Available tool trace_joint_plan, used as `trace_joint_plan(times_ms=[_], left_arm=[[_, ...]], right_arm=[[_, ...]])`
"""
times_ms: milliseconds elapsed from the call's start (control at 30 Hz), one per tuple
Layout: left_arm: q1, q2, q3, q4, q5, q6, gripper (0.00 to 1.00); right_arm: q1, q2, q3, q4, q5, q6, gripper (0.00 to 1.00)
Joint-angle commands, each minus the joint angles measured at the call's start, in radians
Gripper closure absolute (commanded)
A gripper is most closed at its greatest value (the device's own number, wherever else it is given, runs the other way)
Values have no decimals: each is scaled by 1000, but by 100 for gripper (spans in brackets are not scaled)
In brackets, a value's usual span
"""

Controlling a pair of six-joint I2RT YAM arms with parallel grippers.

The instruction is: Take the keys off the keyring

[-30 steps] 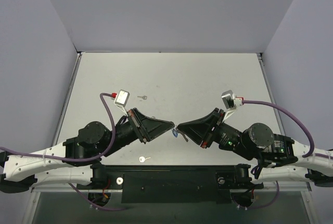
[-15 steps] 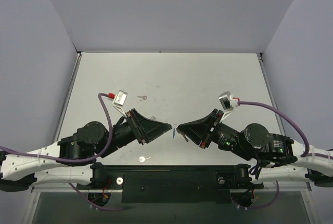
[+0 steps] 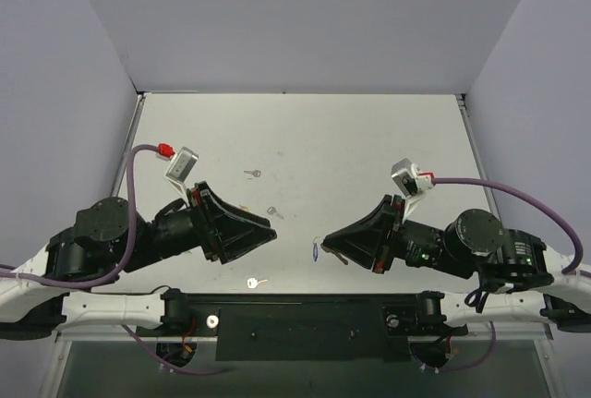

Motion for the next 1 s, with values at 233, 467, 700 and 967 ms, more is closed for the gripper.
trace_joint_plan(times_ms=[233,467,700,967], left_arm=[[8,171,248,-202,347,297,40],[44,236,243,-168,499,317,44],[146,218,168,-119,629,310,48],[220,204,87,-42,770,282,49]], right_arm=[[-59,102,197,-202,-478,-96,100],[-119,133,211,-203,-578,-82,100],[-138,154,231,-202,-593,-98,100],[-145,165,231,-177,-612,-98,100]])
